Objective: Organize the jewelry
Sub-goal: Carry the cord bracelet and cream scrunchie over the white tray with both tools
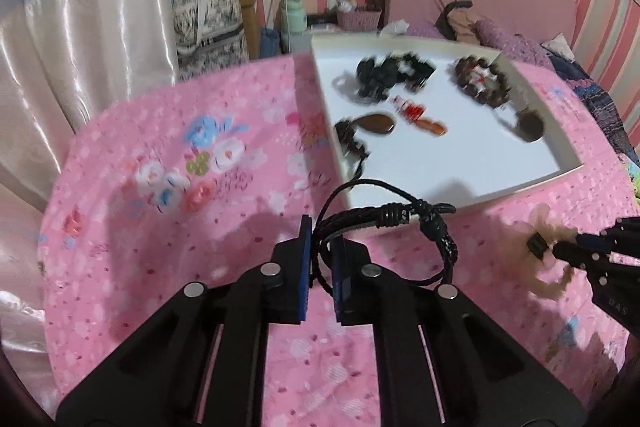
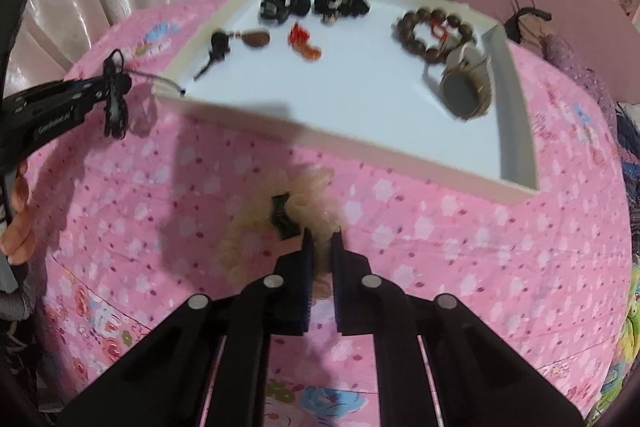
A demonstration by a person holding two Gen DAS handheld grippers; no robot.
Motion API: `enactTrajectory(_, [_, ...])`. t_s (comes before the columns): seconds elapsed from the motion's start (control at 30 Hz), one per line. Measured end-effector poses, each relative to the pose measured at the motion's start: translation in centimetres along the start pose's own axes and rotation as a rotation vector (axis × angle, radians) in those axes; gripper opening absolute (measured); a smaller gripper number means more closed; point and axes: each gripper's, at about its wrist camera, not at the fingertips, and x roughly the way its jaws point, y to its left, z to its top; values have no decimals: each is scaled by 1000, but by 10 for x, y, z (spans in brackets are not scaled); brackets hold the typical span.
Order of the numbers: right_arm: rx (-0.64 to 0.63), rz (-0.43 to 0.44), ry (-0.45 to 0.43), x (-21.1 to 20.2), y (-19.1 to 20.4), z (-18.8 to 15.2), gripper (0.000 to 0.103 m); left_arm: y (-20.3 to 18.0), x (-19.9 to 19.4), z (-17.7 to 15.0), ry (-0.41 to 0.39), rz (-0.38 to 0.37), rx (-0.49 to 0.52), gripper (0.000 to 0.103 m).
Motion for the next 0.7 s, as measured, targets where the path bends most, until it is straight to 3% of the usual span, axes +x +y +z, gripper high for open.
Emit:
enactTrajectory(0.17, [29,-11,-89,-26,-15,19,8,-22,-26,16,-59,-13,17,7])
enactTrajectory(0.37, [93,-20,-176,-37,-40,49,8,-48,-40,45,-117,-90,1,7])
enactTrajectory(0.7, [188,-51,-225,-5,-74,67,8,-69,14,59,-91,-64,-76,7])
